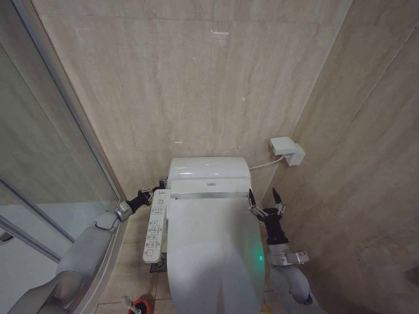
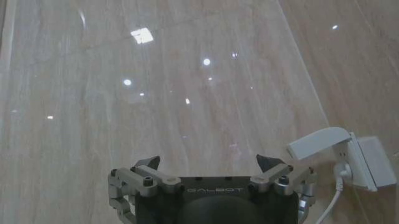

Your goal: Open the toilet lid, clean the toilet bowl with a toilet brush, close the toilet lid, and flush.

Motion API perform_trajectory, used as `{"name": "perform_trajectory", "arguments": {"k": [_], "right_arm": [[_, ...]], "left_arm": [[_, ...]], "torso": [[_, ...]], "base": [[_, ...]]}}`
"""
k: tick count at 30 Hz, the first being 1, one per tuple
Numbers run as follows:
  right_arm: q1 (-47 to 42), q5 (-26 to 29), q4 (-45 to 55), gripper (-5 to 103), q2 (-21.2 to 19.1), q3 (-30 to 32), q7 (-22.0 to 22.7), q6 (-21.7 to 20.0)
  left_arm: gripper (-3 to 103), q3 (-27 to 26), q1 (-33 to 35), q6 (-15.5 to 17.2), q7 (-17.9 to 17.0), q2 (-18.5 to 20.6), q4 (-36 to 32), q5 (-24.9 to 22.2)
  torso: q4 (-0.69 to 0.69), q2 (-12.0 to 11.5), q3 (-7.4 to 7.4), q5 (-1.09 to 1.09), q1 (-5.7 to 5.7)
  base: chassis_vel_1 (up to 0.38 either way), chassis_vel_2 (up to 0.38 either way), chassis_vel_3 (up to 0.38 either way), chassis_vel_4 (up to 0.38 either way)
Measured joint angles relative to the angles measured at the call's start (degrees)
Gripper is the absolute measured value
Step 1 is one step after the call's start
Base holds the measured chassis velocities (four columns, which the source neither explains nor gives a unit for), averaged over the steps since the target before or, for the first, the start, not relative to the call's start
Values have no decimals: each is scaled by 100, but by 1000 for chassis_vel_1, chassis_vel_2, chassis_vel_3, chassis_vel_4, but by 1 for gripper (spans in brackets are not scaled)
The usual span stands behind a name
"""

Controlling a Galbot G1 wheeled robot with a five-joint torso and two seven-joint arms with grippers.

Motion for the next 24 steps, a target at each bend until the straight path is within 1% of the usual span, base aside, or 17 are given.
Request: {"name": "perform_trajectory", "arguments": {"k": [10, 24], "right_arm": [[9, 6, 0, 100, -7, 3, 0, 3], [30, 14, -28, 100, 29, 6, 0, 3]], "left_arm": [[0, -29, 43, 8, -62, -12, 0, -11], [0, -57, 18, 15, -52, -43, 80, -15]], "torso": [[0, 0, 0, 0, 0], [2, 0, 0, 0, 0]], "base": [[0, 0, 0, 0], [0, 0, 0, 0]]}}
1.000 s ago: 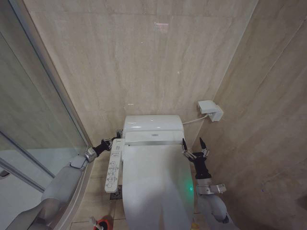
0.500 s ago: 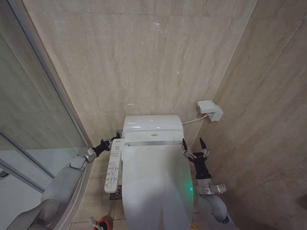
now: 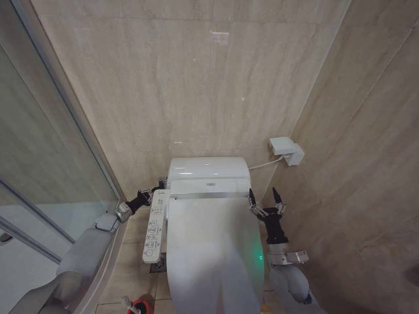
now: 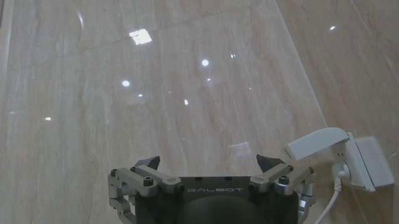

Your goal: Open the toilet lid, clean the toilet bowl with a toilet brush, close the toilet lid, and flush.

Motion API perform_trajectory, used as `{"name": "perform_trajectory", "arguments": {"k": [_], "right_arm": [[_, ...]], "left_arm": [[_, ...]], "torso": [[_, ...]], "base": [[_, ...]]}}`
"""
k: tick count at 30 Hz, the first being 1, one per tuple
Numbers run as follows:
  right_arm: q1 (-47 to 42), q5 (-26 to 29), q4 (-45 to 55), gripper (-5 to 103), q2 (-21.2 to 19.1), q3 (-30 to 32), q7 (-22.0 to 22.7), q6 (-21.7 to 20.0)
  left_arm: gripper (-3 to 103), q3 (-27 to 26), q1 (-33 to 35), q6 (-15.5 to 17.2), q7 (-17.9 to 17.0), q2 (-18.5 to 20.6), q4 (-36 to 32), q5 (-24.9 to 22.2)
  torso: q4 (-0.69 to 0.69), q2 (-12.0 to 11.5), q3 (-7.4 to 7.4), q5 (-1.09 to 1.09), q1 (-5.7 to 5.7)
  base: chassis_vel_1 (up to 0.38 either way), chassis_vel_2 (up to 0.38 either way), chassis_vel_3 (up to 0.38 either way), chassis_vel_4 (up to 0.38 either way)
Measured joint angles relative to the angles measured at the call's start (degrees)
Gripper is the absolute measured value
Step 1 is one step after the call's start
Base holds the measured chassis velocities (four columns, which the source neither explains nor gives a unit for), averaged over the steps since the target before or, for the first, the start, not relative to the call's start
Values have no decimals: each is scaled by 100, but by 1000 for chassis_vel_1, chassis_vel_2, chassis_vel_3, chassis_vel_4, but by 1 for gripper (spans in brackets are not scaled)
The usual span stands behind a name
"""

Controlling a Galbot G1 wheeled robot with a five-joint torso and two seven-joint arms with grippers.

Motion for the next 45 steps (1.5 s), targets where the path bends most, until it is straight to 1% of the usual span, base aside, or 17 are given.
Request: {"name": "perform_trajectory", "arguments": {"k": [22, 26, 29, 32, 33, 35, 36, 38, 39, 41, 42, 43, 44, 45], "right_arm": [[-26, -6, 7, 100, 21, 2, -7, 0], [-42, -8, 8, 100, 20, 4, -8, 6], [-43, -9, 8, 100, 22, 7, -8, 9], [-55, -10, 11, 100, 25, 9, -9, 12], [-55, -10, 11, 100, 25, 9, -9, 12], [-64, -11, 16, 100, 21, 9, -8, 16], [-64, -11, 16, 100, 21, 9, -8, 16], [-79, -11, 29, 100, 19, 9, -9, 24], [-79, -11, 29, 100, 19, 9, -9, 24], [-88, -10, 34, 100, 20, 9, -8, 28], [-93, -12, 39, 100, 19, 10, -9, 31], [-100, -9, 48, 100, 16, 15, -8, 32], [-100, -9, 48, 100, 16, 15, -8, 32], [-107, -5, 58, 100, 13, 22, -8, 33]], "left_arm": [[0, -43, -30, 12, 8, -44, 38, -8], [0, -59, -4, 13, 3, -29, -5, -16], [0, -88, 43, 25, 4, 20, -94, -88], [0, -170, 176, 146, -103, 145, -399, -545], [0, -170, 176, 146, -103, 145, -399, -545], [0, -334, 393, 216, -377, 262, -807, -949], [0, -334, 393, 216, -377, 262, -807, -949], [0, -574, 746, 322, -723, 382, -1399, -1371], [0, -574, 746, 322, -723, 382, -1399, -1371], [0, -770, 1048, 463, -1013, 460, -1911, -1630], [0, -913, 1330, 587, -1337, 527, -2405, -1786], [0, -1008, 1542, 680, -1579, 568, -2735, -1887], [0, -1008, 1542, 680, -1579, 568, -2735, -1887], [0, -1069, 1679, 721, -1712, 584, -2930, -1948]], "torso": [[0, 0, 0, 1, 0], [-2, 0, 0, -1, 1], [-4, -1, 1, -4, 2], [-6, -1, 1, -1, 3], [-6, -1, 1, -1, 3], [-7, -1, 1, -3, 4], [-7, -1, 1, -3, 4], [-7, -1, 0, 0, 3], [-7, -1, 0, 0, 3], [-1, -1, 1, -2, 2], [-2, -1, 0, -1, 1], [-3, -1, -1, 2, 1], [-3, -1, -1, 2, 1], [-1, 0, 0, 3, 1]], "base": [[0, 0, 0, 0], [0, 0, 0, 0], [0, 0, 0, 0], [0, 0, 0, 0], [0, 0, 0, 0], [0, 0, 0, 0], [0, 0, 0, 0], [0, 0, 0, 0], [0, 0, 0, 0], [0, 0, 0, 0], [0, 0, 0, 0], [0, 0, 0, 0], [0, 0, 0, 0], [0, 0, 0, 0]]}}
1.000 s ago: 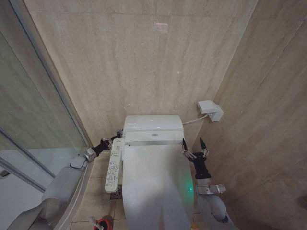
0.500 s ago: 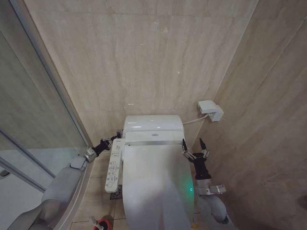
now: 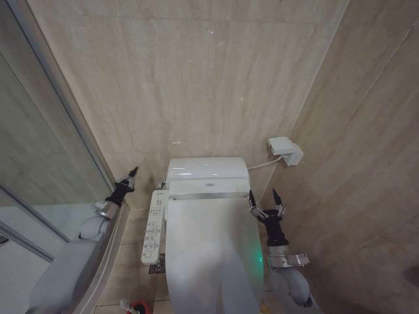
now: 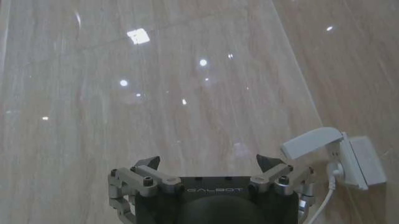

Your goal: Open the toilet lid, clean the toilet bowl with a toilet brush, close the toilet lid, and flush.

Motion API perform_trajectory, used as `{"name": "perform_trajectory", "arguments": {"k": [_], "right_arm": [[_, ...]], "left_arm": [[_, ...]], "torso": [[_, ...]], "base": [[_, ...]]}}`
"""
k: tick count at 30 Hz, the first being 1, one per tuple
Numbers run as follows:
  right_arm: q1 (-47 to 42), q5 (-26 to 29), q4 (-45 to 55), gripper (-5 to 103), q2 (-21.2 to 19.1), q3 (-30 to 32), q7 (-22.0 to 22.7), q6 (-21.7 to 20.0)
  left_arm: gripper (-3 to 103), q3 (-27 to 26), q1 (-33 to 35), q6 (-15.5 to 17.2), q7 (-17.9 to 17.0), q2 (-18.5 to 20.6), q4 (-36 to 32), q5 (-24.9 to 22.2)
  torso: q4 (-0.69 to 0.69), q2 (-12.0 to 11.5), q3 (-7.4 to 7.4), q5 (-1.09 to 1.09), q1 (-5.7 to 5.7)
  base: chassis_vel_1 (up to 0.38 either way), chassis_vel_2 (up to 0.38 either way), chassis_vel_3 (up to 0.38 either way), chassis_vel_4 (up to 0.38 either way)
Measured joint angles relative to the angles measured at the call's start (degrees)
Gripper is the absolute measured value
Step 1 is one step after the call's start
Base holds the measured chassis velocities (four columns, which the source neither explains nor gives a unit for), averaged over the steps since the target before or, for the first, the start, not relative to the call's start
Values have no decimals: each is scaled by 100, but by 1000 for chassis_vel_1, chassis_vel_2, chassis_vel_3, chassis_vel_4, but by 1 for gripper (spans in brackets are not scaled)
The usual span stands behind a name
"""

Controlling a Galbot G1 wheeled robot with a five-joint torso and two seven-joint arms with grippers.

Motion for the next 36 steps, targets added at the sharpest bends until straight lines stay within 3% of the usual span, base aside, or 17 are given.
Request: {"name": "perform_trajectory", "arguments": {"k": [3, 5, 6, 8, 10, 11, 13, 14, 15, 18, 19, 21, 22, 26, 29, 30, 36], "right_arm": [[-36, 37, 55, 100, -17, 49, 5, 0], [-45, 41, 71, 100, -24, 62, 10, 0], [-56, 39, 98, 100, -36, 86, 30, -5], [-64, 35, 121, 100, -43, 102, 48, -8], [-97, 14, 179, 100, -61, 174, 106, -24], [-97, 14, 179, 100, -61, 174, 106, -24], [-131, 1, 244, 100, -91, 210, 172, -42], [-177, 11, 332, 100, -124, 223, 276, -88], [-177, 11, 332, 100, -124, 223, 276, -88], [-284, 168, 574, 100, -184, 293, 521, -228], [-284, 168, 574, 100, -184, 293, 521, -228], [-343, 257, 709, 100, -207, 392, 548, -275], [-364, 261, 745, 100, -209, 435, 535, -279], [-602, 261, 1023, 100, -206, 666, 413, -278], [-718, 261, 1167, 100, -193, 725, 389, -277], [-804, 259, 1281, 100, -182, 756, 387, -277], [-1019, 305, 1562, 100, -144, 825, 401, -289]], "left_arm": [[0, -370, 860, 303, -760, 27, -1251, -197], [0, -493, 1103, 419, -905, 26, -1584, -241], [16, -689, 1471, 582, -1109, 6, -2116, -294], [16, -791, 1675, 678, -1238, -16, -2390, -323], [16, -1085, 2371, 1155, -1693, -113, -3231, -447], [16, -1085, 2371, 1155, -1693, -113, -3231, -447], [16, -1407, 2986, 1524, -1924, -230, -4051, -547], [44, -1703, 3415, 1699, -1988, -338, -4581, -547], [44, -1703, 3415, 1699, -1988, -338, -4581, -547], [44, -2323, 4499, 1955, -2010, -666, -5868, -435], [44, -2323, 4499, 1955, -2010, -666, -5868, -435], [44, -2543, 5163, 2064, -2023, -891, -6658, -337], [76, -2590, 5374, 2099, -2045, -995, -6925, -282], [76, -2522, 5880, 2193, -2185, -1342, -7651, 72], [76, -2489, 5933, 2190, -2203, -1432, -7731, 242], [99, -2474, 5924, 2171, -2205, -1474, -7728, 342], [99, -2377, 5899, 2125, -2205, -1604, -7680, 478]], "torso": [[-2, 0, -1, -2, 0], [-2, 0, 0, -2, 0], [-1, 0, 0, -4, 0], [0, 0, -1, -1, -1], [-1, 0, 0, -4, -1], [-1, 0, 0, -4, -1], [-1, 1, -1, -4, -1], [0, 1, -1, 4, -1], [0, 1, -1, 4, -1], [0, 1, -1, 0, -1], [0, 1, -1, 0, -1], [1, 1, -1, -2, -1], [2, 1, -1, -1, -2], [-3, 1, -1, -2, -2], [-2, 1, 0, -1, -2], [-2, 1, 0, -2, -1], [-1, 1, 1, -3, 0]], "base": [[0, 0, 0, 0], [0, 0, 0, 0], [0, 0, 0, 0], [0, 0, 0, 0], [0, 0, 0, 0], [0, 0, 0, 0], [0, 0, 0, 0], [0, 0, 0, 0], [0, 0, 0, 0], [0, 0, 0, 0], [0, 0, 0, 0], [0, 0, 0, 0], [0, 0, 0, 0], [0, 0, 0, 0], [0, 0, 0, 0], [0, 0, 0, 0], [0, 0, 0, 0]]}}
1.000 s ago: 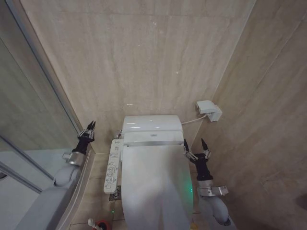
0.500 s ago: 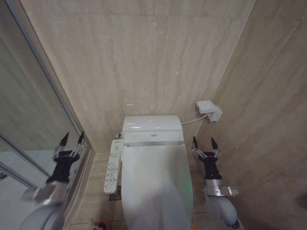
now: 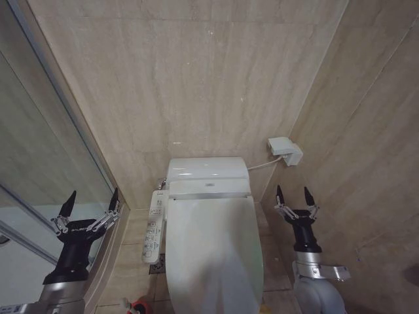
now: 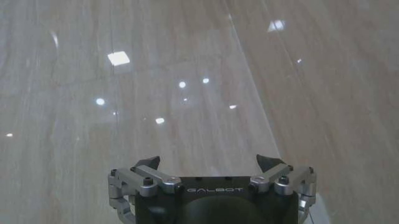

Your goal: Open the toilet lid, clean the toilet bowl with a toilet brush, close the toilet lid, and flush.

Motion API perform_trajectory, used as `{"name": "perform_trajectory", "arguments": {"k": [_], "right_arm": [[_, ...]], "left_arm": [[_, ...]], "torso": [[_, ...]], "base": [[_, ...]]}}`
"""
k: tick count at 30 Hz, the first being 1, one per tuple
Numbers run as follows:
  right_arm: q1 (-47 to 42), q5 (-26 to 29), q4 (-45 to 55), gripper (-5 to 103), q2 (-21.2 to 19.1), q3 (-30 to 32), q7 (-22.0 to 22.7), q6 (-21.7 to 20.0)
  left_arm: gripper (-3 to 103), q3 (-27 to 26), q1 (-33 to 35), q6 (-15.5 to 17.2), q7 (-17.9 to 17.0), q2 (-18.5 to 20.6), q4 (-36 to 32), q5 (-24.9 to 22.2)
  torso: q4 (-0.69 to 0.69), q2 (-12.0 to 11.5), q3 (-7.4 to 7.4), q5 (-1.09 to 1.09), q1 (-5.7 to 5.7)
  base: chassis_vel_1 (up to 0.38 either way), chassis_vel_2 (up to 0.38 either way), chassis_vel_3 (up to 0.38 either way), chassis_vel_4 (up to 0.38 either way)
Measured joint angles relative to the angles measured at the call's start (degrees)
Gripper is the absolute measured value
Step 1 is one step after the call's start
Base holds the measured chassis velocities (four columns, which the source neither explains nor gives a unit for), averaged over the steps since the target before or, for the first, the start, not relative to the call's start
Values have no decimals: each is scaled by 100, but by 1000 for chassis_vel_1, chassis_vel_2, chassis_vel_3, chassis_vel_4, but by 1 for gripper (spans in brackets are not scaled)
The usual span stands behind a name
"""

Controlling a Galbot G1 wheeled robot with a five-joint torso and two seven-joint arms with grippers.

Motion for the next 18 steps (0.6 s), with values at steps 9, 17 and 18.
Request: {"name": "perform_trajectory", "arguments": {"k": [9, 17, 18], "right_arm": [[-229, 46, 192, 100, 62, 101, -73, 34], [-392, 47, 257, 100, 148, 165, -91, 83], [-407, 46, 268, 100, 153, 176, -95, 90]], "left_arm": [[100, 104, 2, -76, 3, -80, 16, 117], [100, 200, -81, -83, 9, 7, 108, 124], [100, 221, -92, -83, 9, 13, 124, 126]], "torso": [[2, 0, 0, -1, 1], [-1, 0, 0, 1, -1], [-1, 0, -1, -4, -1]], "base": [[84, -70, -73, 84], [217, -227, -233, 206], [265, -269, -252, 267]]}}
